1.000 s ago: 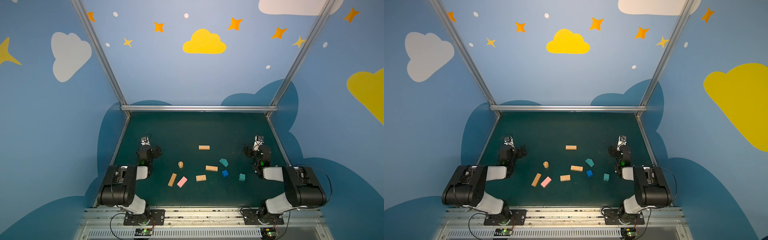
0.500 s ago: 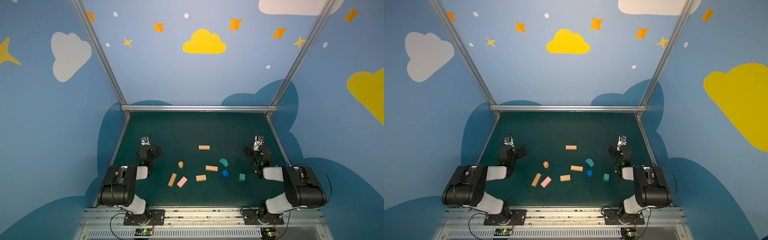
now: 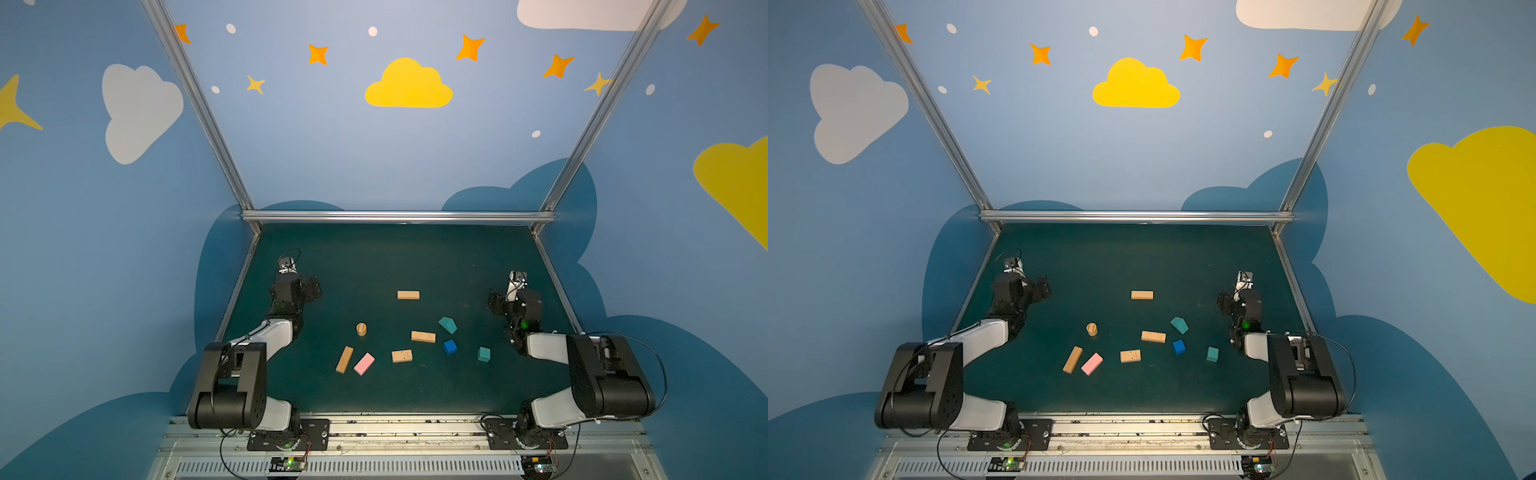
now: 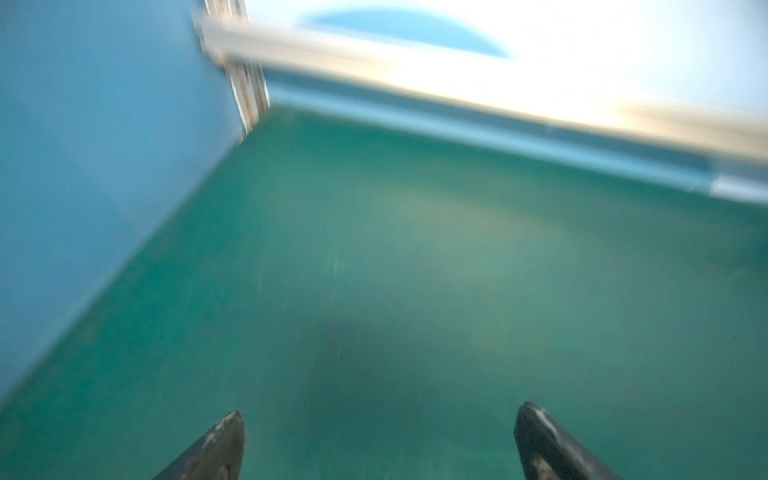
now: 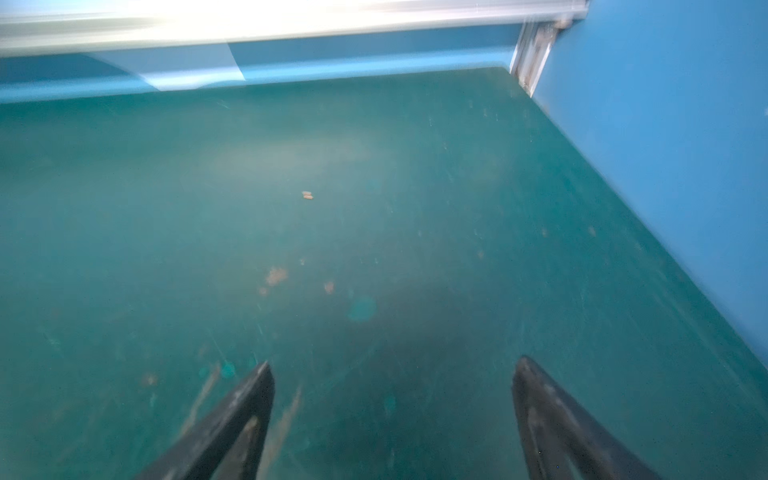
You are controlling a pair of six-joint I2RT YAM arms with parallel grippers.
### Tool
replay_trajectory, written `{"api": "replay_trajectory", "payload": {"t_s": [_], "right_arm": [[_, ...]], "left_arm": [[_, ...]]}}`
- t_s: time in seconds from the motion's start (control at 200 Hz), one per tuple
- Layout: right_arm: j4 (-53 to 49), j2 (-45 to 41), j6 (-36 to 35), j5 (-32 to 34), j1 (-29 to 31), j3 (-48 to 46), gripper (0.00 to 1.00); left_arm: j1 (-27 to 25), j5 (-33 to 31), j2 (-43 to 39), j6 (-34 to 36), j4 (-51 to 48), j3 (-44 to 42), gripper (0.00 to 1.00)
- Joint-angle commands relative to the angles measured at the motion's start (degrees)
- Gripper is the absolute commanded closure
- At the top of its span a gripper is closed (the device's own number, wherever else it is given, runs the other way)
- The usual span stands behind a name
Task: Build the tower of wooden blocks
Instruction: 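Raise both arms and move the right gripper over the wood bar near the teal blocks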
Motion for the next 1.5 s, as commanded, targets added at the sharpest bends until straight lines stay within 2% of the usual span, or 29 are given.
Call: {"api": "replay_trajectory", "payload": {"t_s": [0.0,0.125,0.225,0.33,0.471,0.596,0.686,0.801,0.916,1.066,1.267,1.492], "right_arm": [[-13.3,-5.1,1.2,1.6,0.0,5.9,0.13],[-20.0,-8.7,2.9,0.5,0.2,8.4,0.13],[-28.9,-11.3,3.4,0.4,1.0,12.2,0.13],[-36.8,-14.0,3.7,0.8,3.2,16.2,0.12],[-45.0,-16.7,5.5,3.1,8.1,19.7,0.12],[-52.3,-17.1,11.6,3.8,12.9,22.6,0.12],[-55.5,-16.4,16.8,7.4,18.6,23.8,0.12],[-57.7,-13.6,21.3,11.7,26.5,25.7,0.12],[-63.6,-7.0,24.7,15.4,33.9,31.4,0.12],[-69.1,2.6,29.3,13.5,40.6,39.4,0.12],[-73.6,12.0,35.9,8.5,45.6,45.0,0.11],[-77.9,14.8,42.2,8.4,49.6,46.1,0.1]], "left_arm": [[-0.1,-0.9,-4.3,-0.9,-9.2,0.3,0.01],[-0.6,2.2,-9.1,-1.6,-13.7,1.2,0.01],[-1.9,2.3,-12.2,-2.2,-18.9,3.3,0.01],[-3.4,5.3,-14.7,-4.0,-21.8,4.9,0.02],[-4.6,10.0,-15.5,-5.7,-25.6,7.4,0.03],[-6.1,12.1,-14.8,-7.8,-28.6,9.8,0.04],[-8.1,12.9,-14.0,-8.3,-30.4,11.2,0.05],[-11.5,10.9,-12.9,-8.0,-33.8,13.3,0.06],[-13.9,10.4,-12.5,-8.2,-34.9,13.7,0.07],[-15.8,11.2,-13.0,-9.0,-34.7,13.2,0.07],[-17.2,9.4,-14.7,-9.3,-35.9,13.3,0.07],[-17.8,7.5,-17.9,-10.2,-35.7,12.5,0.06]]}}
